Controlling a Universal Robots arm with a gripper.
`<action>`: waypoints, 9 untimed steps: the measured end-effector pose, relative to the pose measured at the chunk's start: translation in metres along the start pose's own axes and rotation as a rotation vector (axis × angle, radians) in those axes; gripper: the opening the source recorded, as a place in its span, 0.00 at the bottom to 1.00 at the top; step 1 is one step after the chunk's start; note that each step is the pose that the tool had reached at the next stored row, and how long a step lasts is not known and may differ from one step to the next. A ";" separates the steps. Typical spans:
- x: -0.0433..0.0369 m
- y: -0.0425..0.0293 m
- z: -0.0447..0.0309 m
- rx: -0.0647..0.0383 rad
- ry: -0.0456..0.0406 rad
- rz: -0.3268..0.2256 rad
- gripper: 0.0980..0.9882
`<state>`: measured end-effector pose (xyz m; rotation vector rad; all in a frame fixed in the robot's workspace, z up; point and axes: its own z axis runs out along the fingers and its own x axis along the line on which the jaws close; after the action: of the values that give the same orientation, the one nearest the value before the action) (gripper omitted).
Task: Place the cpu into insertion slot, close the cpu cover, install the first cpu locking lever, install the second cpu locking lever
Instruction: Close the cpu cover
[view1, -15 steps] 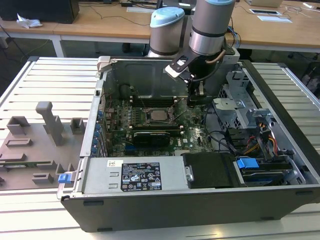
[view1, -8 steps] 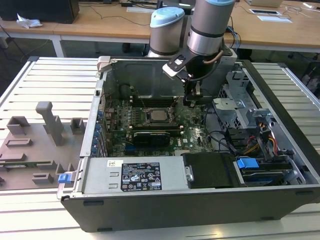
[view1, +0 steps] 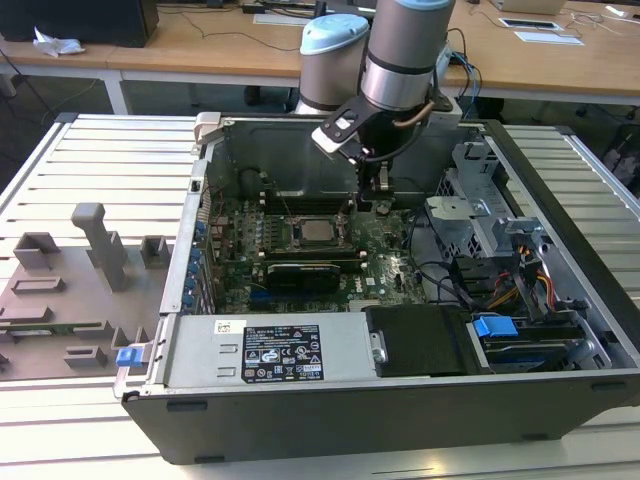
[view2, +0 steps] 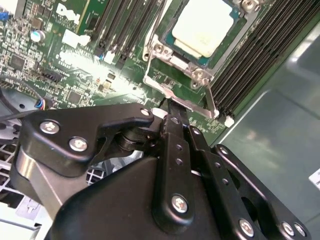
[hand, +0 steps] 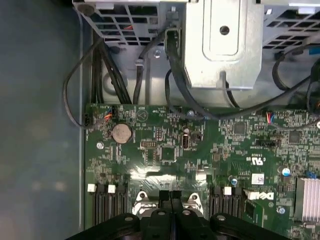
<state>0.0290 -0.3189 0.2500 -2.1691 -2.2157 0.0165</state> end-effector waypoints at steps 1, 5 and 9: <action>0.0000 -0.0022 0.0001 0.000 0.0000 0.000 0.01; 0.0001 -0.0070 0.0003 0.000 0.0000 0.000 0.01; 0.0002 -0.0100 0.0004 0.000 0.0000 0.000 0.01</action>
<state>0.0190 -0.3189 0.2500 -2.1691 -2.2157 0.0164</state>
